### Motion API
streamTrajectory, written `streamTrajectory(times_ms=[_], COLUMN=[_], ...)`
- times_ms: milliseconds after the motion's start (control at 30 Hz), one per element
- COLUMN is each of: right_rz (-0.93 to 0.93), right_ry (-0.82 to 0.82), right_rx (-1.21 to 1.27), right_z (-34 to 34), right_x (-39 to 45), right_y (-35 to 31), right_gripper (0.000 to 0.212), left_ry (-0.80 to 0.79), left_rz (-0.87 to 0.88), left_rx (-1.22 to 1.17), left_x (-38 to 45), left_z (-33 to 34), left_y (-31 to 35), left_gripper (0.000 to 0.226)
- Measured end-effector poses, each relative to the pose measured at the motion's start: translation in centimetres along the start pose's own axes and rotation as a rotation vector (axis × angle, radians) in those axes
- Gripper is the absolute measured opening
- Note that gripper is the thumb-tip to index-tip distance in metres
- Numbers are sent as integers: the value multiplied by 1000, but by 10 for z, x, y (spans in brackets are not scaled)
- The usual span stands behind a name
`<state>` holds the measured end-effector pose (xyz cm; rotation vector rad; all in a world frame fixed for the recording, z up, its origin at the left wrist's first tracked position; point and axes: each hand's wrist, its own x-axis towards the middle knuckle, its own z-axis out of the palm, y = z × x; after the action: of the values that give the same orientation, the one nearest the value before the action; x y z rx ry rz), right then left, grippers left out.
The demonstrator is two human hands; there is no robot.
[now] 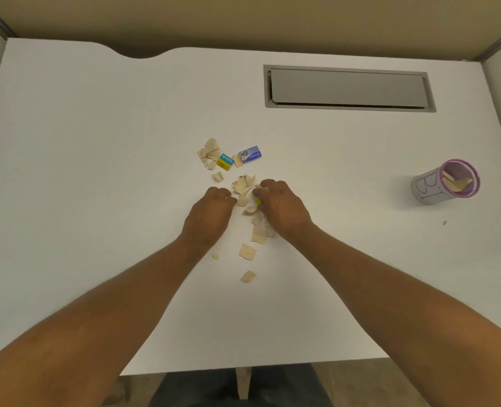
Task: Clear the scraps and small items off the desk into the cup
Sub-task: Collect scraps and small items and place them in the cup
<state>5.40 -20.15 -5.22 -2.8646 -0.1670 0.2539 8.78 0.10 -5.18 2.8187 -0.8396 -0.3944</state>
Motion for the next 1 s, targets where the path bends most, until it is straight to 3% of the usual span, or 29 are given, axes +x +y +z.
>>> streamTrajectory(times_ms=[67,133,233,300,367,433,667,833,1000], right_rz=[46,207,571,756,817,819,863,906,1063], right_ry=[-5,59,218,232,233,265,472,634,662], right_rx=[102,336,905,1394,1748,1902,2054,1876,1600], right_z=[-2,-8,-22,-35,-49,-63,-116,-161,-195], right_x=[1,0,-4,-12,-24,-40,-104,-152,-161], right_y=[3,4,15,26,41,57,145,218,268], right_gripper=[45,45,36,40,47,49,46,46,45], left_ry=[-13,52,176,151,96,40,-198,-352,-397], left_rz=[-14,-170,-464,-618,-654,-633,-538,-485,-498], left_rx=[-76,-330,-765,-1183,-1498,-1645,-1785,-1780,-1706], left_x=[3,7,20,29,38,49,101,137,168], left_z=[-2,-8,-19,-29,-37,-43,-56,-62,-68], left_y=[-3,2,16,29,46,69,189,290,370], left_gripper=[37,32,24,25,23,22,23,22,22])
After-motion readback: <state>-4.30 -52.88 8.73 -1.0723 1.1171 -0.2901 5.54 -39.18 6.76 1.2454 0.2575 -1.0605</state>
